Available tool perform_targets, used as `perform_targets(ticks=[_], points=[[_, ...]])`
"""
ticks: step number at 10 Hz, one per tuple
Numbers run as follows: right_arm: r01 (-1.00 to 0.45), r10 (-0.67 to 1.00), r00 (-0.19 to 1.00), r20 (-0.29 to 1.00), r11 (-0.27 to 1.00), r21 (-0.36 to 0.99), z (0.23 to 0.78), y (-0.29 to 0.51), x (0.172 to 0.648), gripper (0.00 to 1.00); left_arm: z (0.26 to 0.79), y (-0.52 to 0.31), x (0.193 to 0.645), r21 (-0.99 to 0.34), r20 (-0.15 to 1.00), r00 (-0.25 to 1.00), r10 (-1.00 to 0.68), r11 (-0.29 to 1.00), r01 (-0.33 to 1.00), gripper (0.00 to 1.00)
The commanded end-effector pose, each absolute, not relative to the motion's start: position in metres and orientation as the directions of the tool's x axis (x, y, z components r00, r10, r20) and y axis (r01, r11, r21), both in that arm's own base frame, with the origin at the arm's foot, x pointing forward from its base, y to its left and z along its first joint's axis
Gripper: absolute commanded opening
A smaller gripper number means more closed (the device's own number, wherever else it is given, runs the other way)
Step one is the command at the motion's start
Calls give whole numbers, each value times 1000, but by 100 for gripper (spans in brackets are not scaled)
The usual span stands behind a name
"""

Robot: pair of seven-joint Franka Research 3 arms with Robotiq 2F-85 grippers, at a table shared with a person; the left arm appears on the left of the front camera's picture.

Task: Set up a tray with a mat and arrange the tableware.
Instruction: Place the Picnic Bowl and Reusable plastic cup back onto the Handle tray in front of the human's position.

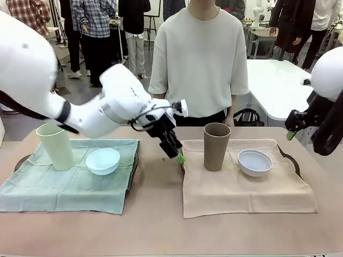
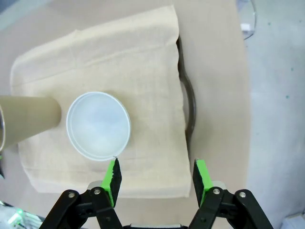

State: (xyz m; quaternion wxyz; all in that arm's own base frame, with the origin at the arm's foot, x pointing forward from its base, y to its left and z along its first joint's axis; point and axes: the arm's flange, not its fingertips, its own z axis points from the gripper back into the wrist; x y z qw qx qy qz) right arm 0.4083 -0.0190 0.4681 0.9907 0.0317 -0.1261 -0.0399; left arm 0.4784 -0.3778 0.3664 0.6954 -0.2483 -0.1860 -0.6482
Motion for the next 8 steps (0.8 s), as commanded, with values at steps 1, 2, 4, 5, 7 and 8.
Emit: perform_targets(ticks=[1,2,4,5,7,8], points=[[51,-59,961,271,998,35,486,-18,390,78,423,-367,445,-78,484,169,-858,150,986,100],[59,-66,954,293,998,31,498,-19,385,78,437,-362,440,-65,445,268,-855,267,961,100],[65,-74,952,297,997,38,515,-20,375,78,466,-353,425,-36,328,446,-833,461,887,100],[62,-71,952,298,997,38,520,-20,371,78,481,-348,415,-13,243,513,-823,526,850,100],[56,-65,954,293,998,41,526,-17,369,78,514,-337,396,-10,106,603,-791,606,796,100],[58,-66,955,290,998,39,527,-17,369,78,525,-332,391,-30,75,634,-770,633,773,100]])
